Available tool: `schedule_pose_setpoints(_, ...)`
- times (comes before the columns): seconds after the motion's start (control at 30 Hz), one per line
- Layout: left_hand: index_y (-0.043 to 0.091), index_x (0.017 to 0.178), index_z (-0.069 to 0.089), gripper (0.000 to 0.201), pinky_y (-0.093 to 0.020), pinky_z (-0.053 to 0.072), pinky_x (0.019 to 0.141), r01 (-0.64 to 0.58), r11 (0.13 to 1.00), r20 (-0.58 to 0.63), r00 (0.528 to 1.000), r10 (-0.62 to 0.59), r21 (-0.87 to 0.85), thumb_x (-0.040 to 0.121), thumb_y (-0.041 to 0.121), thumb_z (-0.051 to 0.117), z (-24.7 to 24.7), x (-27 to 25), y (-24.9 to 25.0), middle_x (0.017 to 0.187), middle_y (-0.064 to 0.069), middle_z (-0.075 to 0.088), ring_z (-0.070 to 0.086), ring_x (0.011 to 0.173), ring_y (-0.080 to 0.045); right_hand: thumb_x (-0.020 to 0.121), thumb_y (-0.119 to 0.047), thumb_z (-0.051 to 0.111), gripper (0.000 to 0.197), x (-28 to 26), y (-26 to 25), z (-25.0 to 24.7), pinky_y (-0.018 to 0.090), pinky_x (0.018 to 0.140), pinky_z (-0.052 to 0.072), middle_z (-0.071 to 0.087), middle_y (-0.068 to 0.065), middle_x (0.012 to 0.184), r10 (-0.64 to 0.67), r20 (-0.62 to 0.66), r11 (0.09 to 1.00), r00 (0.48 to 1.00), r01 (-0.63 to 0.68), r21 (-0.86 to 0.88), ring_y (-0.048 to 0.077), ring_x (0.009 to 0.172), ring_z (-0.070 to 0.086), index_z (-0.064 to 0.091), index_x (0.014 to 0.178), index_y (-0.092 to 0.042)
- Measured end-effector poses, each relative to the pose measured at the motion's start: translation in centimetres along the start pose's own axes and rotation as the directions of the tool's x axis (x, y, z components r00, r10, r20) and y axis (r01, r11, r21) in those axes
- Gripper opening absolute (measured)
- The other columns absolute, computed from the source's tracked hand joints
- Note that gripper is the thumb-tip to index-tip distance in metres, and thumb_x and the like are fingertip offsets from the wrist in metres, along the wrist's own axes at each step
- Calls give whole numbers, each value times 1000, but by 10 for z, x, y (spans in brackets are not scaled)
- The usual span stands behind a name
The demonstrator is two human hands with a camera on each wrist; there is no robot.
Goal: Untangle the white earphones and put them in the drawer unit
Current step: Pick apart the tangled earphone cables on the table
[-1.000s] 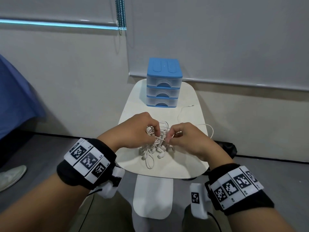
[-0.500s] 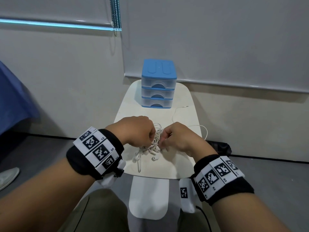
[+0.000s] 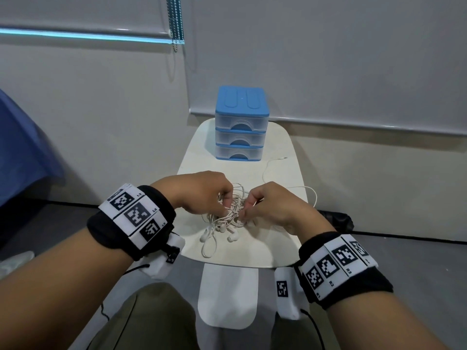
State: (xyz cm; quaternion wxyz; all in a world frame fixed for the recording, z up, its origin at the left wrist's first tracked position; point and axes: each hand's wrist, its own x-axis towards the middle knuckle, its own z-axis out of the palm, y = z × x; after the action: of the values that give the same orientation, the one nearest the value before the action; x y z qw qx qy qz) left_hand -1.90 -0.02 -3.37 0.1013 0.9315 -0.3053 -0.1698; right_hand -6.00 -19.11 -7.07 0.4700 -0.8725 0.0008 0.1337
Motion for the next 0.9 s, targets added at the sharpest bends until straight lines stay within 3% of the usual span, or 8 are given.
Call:
schedule_pose_setpoints(0.07, 27, 96, 67, 8, -29, 42, 79, -4, 999, -22, 1000, 3, -46, 94, 32, 72, 1, -2, -4, 104, 11, 56, 52, 87, -2, 77, 3, 79, 12, -2, -2, 0, 43, 79, 59, 77, 21, 82, 8, 11, 1000, 1000, -8, 28, 39, 80, 71, 70, 82, 9)
schedule_pose_setpoints(0.17, 33, 92, 63, 10, -21, 37, 76, -25, 994, -67, 998, 18, -106, 95, 33, 73, 5, -3, -9, 105, 13, 54, 49, 90, 2, 80, -1, 74, 1, -3, -7, -6, 26, 64, 48, 78, 15, 85, 40, 41, 999, 998, -40, 1, 22, 72, 61, 75, 79, -1)
schedule_pose_setpoints(0.3, 31, 91, 65, 10, -25, 42, 83, -55, 986, -126, 991, 35, -157, 93, 30, 75, 7, -4, -12, 107, 10, 53, 52, 94, -4, 85, -19, 73, 7, -4, -15, -11, 34, 82, 48, 67, -7, 94, -4, -122, 991, 993, -13, -136, 18, 94, 56, 75, 79, -21)
schedule_pose_setpoints(0.43, 28, 95, 70, 9, -21, 45, 89, -95, 972, -199, 979, 52, -214, 91, 27, 78, 6, -6, -11, 115, 6, 49, 56, 98, -10, 87, -36, 69, 18, -10, -25, -3, 40, 92, 28, 36, -12, 122, -112, -426, 917, 898, -73, -393, 17, 112, 27, 64, 104, -38)
schedule_pose_setpoints(0.6, 30, 93, 71, 9, -26, 45, 94, -114, 966, -277, 960, 47, -231, 90, 26, 79, 7, -4, -11, 117, 8, 48, 56, 104, -13, 88, -29, 69, 17, -12, -25, 1, 35, 92, 26, 41, -10, 119, -342, -565, 911, 751, 118, -396, 18, 114, 35, 70, 103, -36)
schedule_pose_setpoints(0.73, 43, 82, 62, 18, -47, 43, 101, -85, 984, -351, 936, 26, -154, 91, 36, 76, 8, -3, -10, 113, 13, 52, 49, 109, -13, 91, -14, 69, 14, -10, -25, 2, 32, 82, 51, 73, -7, 88, -337, -337, 941, 879, 302, -155, 14, 88, 66, 77, 84, -23)
schedule_pose_setpoints(0.83, 40, 80, 58, 22, -46, 48, 95, -96, 976, -449, 894, -3, -197, 94, 32, 72, 8, -3, -9, 102, 12, 60, 56, 101, -13, 93, -13, 69, 11, -9, -17, 4, 36, 76, 57, 76, 2, 76, -247, -293, 964, 924, 265, 24, 19, 73, 71, 76, 86, -16)
schedule_pose_setpoints(0.9, 33, 84, 62, 17, -40, 52, 88, -147, 958, -501, 866, 4, -248, 95, 24, 72, 9, -3, -9, 94, 12, 64, 61, 92, -9, 96, -12, 68, 8, -10, -15, 6, 27, 65, 54, 76, 8, 75, -223, -266, 958, 938, 262, 119, 22, 67, 71, 74, 91, -10)
